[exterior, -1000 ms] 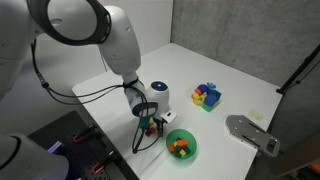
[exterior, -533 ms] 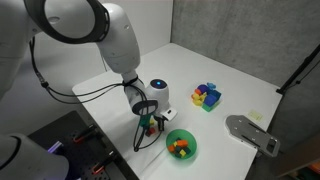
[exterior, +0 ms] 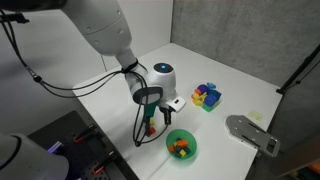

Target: Put the small orange block in the green bowl

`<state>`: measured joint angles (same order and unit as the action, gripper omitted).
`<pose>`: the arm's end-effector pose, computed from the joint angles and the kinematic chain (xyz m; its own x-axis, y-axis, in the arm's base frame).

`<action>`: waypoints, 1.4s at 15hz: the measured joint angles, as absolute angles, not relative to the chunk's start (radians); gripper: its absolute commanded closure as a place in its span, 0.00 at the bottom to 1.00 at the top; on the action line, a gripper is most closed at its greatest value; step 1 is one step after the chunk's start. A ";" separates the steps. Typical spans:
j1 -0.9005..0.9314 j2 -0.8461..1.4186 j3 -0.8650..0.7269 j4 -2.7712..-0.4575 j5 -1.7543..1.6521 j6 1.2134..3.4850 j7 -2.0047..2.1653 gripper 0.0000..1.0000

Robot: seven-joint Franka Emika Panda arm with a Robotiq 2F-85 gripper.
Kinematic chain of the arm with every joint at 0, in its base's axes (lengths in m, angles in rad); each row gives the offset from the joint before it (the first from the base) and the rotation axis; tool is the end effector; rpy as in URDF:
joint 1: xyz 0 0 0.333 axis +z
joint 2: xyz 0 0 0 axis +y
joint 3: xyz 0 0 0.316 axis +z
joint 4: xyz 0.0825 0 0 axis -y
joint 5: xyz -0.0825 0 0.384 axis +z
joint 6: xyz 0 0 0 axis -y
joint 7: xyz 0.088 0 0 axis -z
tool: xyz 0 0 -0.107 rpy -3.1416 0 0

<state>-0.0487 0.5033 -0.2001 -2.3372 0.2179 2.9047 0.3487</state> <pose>0.4923 -0.1457 0.1327 0.7083 -0.7002 0.0899 -0.7028 -0.7114 -0.0028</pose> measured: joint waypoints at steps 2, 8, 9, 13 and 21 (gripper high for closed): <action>-0.042 0.463 -0.261 -2.354 0.194 2.885 0.350 0.90; -0.074 0.408 -0.371 -2.358 0.156 2.825 0.350 0.12; -0.076 0.397 -0.370 -2.360 0.147 2.813 0.348 0.06; -0.076 0.309 -0.318 -2.388 0.118 2.726 0.291 0.00; -0.038 0.043 -0.177 -2.489 -0.087 2.476 0.215 0.00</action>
